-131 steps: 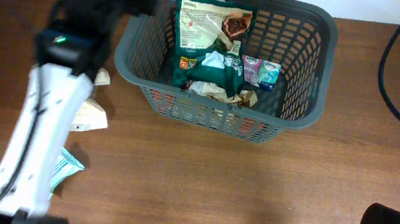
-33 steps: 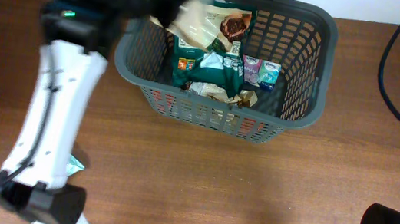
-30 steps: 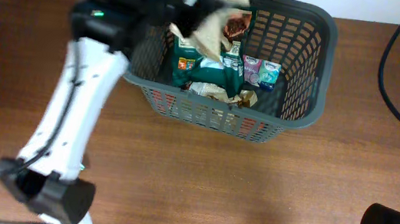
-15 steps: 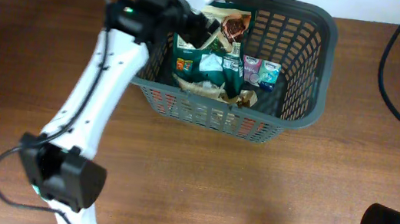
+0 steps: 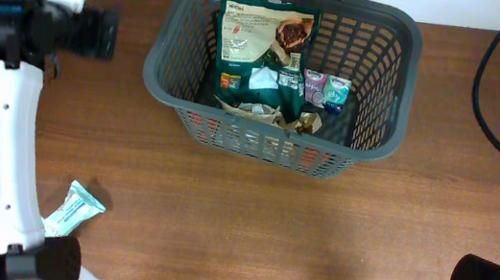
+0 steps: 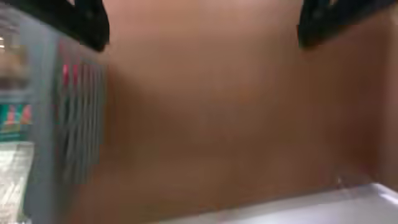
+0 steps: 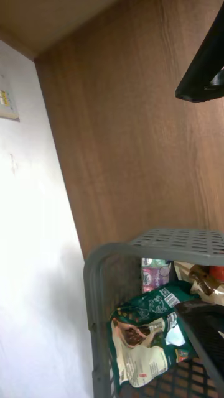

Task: Pack container
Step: 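Move the left gripper over the mint-green wipes pack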

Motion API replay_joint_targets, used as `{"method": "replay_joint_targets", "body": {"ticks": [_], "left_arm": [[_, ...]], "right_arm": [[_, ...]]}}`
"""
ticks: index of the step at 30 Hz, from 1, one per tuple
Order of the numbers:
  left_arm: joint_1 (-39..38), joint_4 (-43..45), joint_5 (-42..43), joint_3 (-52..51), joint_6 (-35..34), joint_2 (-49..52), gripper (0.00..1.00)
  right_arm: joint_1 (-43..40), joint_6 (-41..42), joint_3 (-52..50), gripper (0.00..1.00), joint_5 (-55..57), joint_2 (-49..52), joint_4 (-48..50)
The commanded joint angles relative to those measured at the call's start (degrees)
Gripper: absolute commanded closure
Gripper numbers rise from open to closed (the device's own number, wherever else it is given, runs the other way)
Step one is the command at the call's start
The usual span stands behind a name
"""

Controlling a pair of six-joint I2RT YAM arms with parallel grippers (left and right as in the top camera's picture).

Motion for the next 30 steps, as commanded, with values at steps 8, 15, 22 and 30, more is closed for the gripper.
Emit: {"method": "replay_joint_targets", "body": {"ticks": [8, 15, 22, 30], "left_arm": [[-0.04, -12.37, -2.93, -12.90, 6.21, 2.36, 0.09], [2.38, -7.74, -5.46, -25.97, 7.78, 2.12, 0.10], [3.04, -6.93, -8.26, -34.18, 5.09, -5.11, 0.11], [3.04, -7.63, -7.91, -34.82, 5.31, -26.58, 0.10]], "right_arm": [[-0.31, 0.28, -0.17, 0.01, -0.90, -0.90, -0.35], [-0.33, 0.24, -0.17, 0.01, 0.04, -0.85, -0.31], [-0.33, 0.24, -0.20, 0.01, 0.20, -0.11, -0.22], [-0.31, 0.24, -0.20, 0.01, 0.17, 2.16, -0.17]]}}
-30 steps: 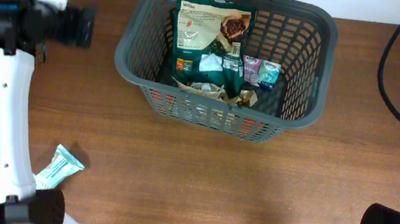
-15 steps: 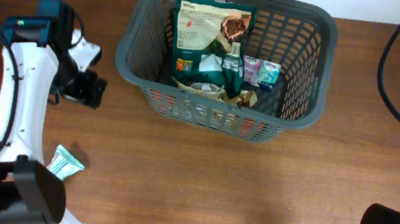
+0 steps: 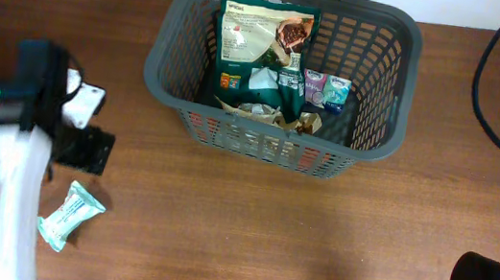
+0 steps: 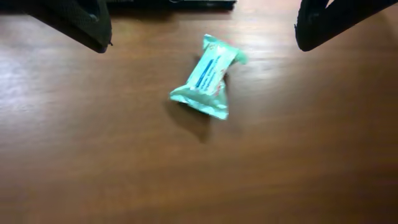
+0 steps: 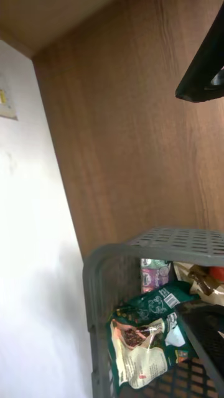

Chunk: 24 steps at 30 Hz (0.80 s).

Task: Pack container
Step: 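Move the left gripper over the mint-green wipes pack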

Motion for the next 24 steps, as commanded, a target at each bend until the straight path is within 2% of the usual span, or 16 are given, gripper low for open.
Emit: {"method": "replay_joint_targets", "body": {"ticks": [1, 7, 11, 14, 18, 24], "left_arm": [[0.13, -0.70, -0.31, -0.66, -0.04, -10.36, 0.10], [-3.80, 1.14, 0.74, -12.48, 3.39, -23.76, 0.10], [-10.16, 3.02, -6.29, -23.30, 3.37, -34.05, 0.09], [-12.81, 1.40, -7.63, -27.67, 2.89, -40.35, 0.07], [-12.96, 2.25, -6.95, -31.06, 2.45, -43.87, 0.07], [-12.96, 9.29, -6.21, -34.75, 2.49, -42.53, 0.02]], "right_arm": [[-0.31, 0.24, -0.22, 0.01, 0.33, 1.64, -0.17], [-0.33, -0.28, -0.20, 0.01, 0.31, 1.64, 0.17], [-0.33, -0.83, -0.20, 0.01, 0.31, 1.64, 0.13], [-0.31, -0.83, -0.20, 0.01, 0.31, 1.64, 0.02], [-0.31, -0.81, -0.20, 0.01, 0.28, 1.64, -0.22], [-0.31, -0.83, -0.20, 0.01, -0.13, 1.64, -0.35]]}}
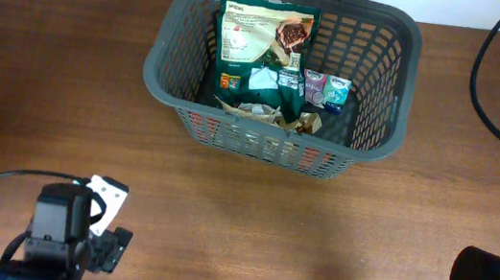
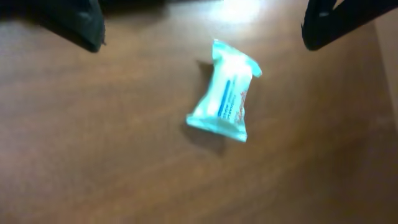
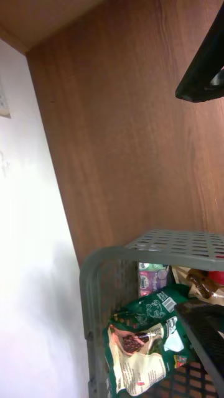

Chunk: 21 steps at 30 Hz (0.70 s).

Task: Pack container
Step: 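Move the left gripper over the mint-green wipes pack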

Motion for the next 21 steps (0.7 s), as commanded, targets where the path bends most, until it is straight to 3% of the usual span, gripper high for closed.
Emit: {"method": "replay_joint_targets", "body": {"ticks": [1, 11, 21], "left_arm": [[-0.33, 3.02, -0.61, -2.69, 0.28, 1.31, 0.01], [-0.24, 12.26, -1.07, -7.54, 8.39, 9.66, 0.00], [3.74, 17.07, -0.87, -10.97, 11.13, 15.06, 0.00]], "right_arm": [[-0.31, -0.39, -0.17, 0.01, -0.13, 0.09, -0.35], [-0.33, -0.39, -0.17, 0.01, -0.11, -0.55, -0.35], [-0.39, -0.83, -0.17, 0.01, -0.09, -0.90, -0.35]]}}
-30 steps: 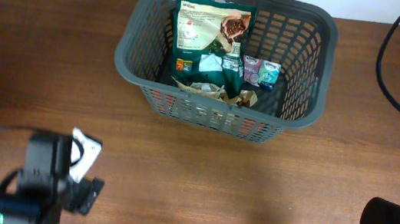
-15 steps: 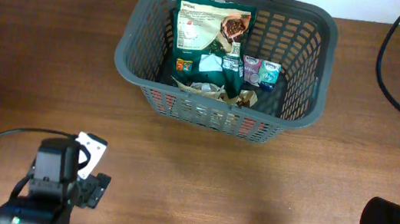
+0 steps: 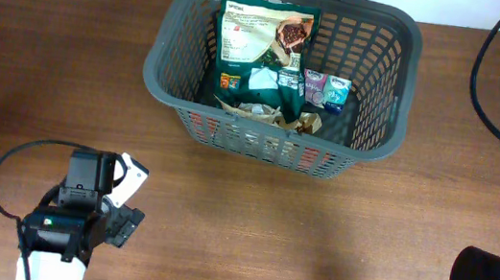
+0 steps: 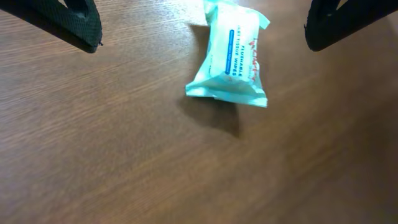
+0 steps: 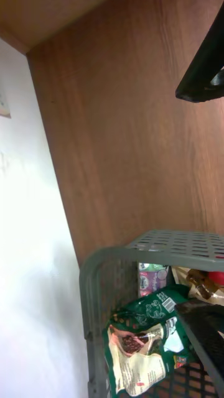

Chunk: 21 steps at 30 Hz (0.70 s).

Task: Pack container
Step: 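Move the left gripper over the mint-green wipes pack, then lower the left gripper and grasp the wipes pack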

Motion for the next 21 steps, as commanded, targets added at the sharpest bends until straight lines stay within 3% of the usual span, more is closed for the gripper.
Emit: {"method": "replay_joint_targets", "body": {"ticks": [1, 13, 21], "left_arm": [[2.86, 0.70, -0.39, -2.32, 2.10, 0.42, 0.00], [15.69, 5.66, -0.35, -4.74, 4.79, 1.68, 0.00], [18.56, 9.66, 0.70, -7.85, 6.56, 3.45, 0.00]], "right_arm": [[-0.39, -0.61, -0.17, 0.01, -0.07, -0.90, -0.37], [-0.44, -0.79, -0.17, 0.01, 1.49, -0.92, -0.35], [-0.44, -0.76, -0.17, 0.01, 2.95, -0.92, -0.35]]}}
